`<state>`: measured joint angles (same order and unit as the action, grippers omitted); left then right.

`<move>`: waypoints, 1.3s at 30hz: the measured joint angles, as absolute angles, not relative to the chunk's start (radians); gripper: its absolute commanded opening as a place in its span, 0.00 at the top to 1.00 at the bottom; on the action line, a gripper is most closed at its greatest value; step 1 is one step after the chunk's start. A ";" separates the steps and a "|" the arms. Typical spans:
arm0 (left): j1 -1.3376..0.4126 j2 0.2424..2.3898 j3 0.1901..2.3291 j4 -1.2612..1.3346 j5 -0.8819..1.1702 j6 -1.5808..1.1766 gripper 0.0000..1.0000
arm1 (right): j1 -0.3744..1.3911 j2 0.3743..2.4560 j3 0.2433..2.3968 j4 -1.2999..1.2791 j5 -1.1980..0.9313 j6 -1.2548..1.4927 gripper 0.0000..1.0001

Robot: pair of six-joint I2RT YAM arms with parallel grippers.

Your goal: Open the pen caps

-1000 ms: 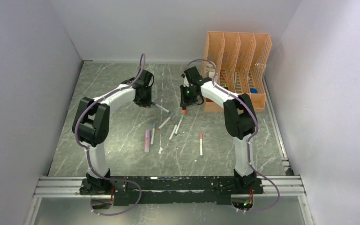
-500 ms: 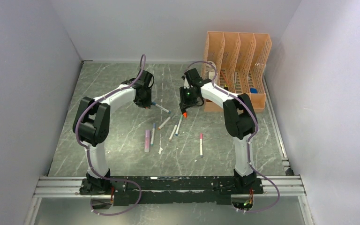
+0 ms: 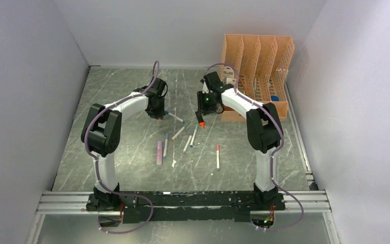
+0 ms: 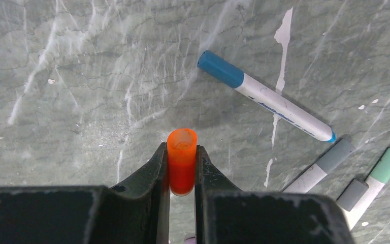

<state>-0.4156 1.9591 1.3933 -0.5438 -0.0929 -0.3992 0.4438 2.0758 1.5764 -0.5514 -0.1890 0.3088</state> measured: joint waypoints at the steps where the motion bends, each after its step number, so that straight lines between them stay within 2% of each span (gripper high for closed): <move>1: -0.416 1.963 1.393 -0.544 -0.093 -0.399 0.78 | 0.443 2.065 1.576 -0.551 -0.188 0.309 0.64; 7: -0.416 1.975 1.393 -0.544 -0.093 -0.399 0.63 | 0.442 1.998 1.576 -0.551 -0.187 0.308 0.64; 21: -0.416 1.977 1.400 -0.553 -0.093 -0.396 0.44 | 0.442 1.975 1.561 -0.552 -0.195 0.304 0.63; 24: -0.416 1.963 1.400 -0.571 -0.091 -0.396 0.38 | 0.442 1.973 1.555 -0.550 -0.203 0.301 0.63; 25: -0.416 1.950 1.400 -0.579 -0.089 -0.395 0.33 | 0.442 1.970 1.551 -0.550 -0.209 0.299 0.63; 27: -0.416 1.912 1.400 -0.597 -0.083 -0.393 0.31 | 0.443 1.964 1.543 -0.545 -0.224 0.295 0.62; 30: -0.416 1.810 1.400 -0.624 -0.073 -0.392 0.19 | 0.450 1.962 1.542 -0.535 -0.242 0.286 0.55; 32: -0.416 1.717 1.400 -0.633 -0.064 -0.392 0.01 | 0.466 1.962 1.543 -0.527 -0.247 0.274 0.49; 36: -0.416 1.533 1.391 -0.633 -0.045 -0.395 0.01 | 0.518 1.977 1.583 -0.529 -0.241 0.247 0.39; 39: -0.416 1.424 1.375 -0.633 -0.027 -0.402 0.01 | 0.561 2.014 1.638 -0.524 -0.223 0.220 0.37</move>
